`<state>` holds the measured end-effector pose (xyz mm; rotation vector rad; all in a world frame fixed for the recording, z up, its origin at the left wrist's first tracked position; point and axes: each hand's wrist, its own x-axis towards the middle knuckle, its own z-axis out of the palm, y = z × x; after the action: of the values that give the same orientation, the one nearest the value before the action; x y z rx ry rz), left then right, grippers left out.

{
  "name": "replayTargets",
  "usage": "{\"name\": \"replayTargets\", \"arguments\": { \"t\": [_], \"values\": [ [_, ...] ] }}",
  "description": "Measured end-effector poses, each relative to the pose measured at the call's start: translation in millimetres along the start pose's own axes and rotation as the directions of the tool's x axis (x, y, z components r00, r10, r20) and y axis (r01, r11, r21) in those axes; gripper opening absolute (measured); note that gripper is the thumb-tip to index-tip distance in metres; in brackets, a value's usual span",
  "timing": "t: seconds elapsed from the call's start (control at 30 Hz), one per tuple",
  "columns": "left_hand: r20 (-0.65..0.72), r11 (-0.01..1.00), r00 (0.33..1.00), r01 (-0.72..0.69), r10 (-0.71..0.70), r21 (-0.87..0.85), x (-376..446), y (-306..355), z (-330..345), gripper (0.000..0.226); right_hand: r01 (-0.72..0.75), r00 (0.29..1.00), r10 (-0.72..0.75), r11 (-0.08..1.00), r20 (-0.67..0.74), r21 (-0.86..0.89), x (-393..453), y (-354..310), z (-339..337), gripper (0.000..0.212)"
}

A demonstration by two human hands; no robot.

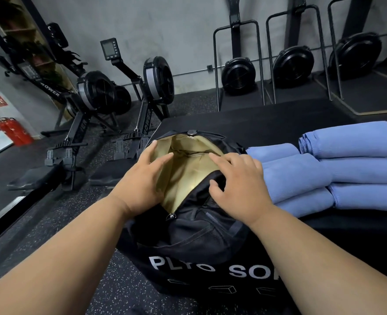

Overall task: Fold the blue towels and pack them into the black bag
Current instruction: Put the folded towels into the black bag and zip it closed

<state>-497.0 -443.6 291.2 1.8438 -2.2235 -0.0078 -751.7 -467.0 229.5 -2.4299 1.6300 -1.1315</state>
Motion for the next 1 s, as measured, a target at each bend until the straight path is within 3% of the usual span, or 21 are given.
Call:
{"name": "replayTargets", "arguments": {
  "t": [0.1,0.23,0.33,0.47,0.73,0.9,1.0],
  "values": [
    [-0.026,1.0,1.0,-0.005,0.005,-0.007,-5,3,2,0.097,-0.021,0.999,0.022,0.999,-0.03,0.04,-7,9,-15,0.057],
    [-0.051,1.0,0.999,0.007,-0.005,0.03,-11,6,7,0.091,-0.159,0.987,0.158,0.987,-0.024,-0.031,-11,37,-35,0.058],
    [-0.082,0.997,0.997,0.01,-0.004,0.076,-14,6,11,0.088,-0.262,0.952,0.283,0.95,0.116,-0.171,-15,61,-47,0.06],
    [-0.085,0.993,0.996,0.003,0.007,0.121,-16,6,14,0.089,-0.223,0.917,0.312,0.918,0.249,-0.328,-19,79,-56,0.065],
    [-0.179,0.972,0.983,0.083,-0.043,0.219,-19,9,17,0.079,-0.161,0.826,0.323,0.921,0.462,-0.355,-15,101,-71,0.072],
    [-0.235,0.974,0.97,0.106,-0.057,0.202,-21,14,22,0.074,-0.104,0.819,0.298,0.918,0.491,-0.382,-16,102,-76,0.081],
    [-0.238,0.975,0.97,0.101,-0.052,0.198,-25,20,24,0.076,-0.117,0.877,0.278,0.915,0.392,-0.386,-17,107,-75,0.069]
  ]
}}
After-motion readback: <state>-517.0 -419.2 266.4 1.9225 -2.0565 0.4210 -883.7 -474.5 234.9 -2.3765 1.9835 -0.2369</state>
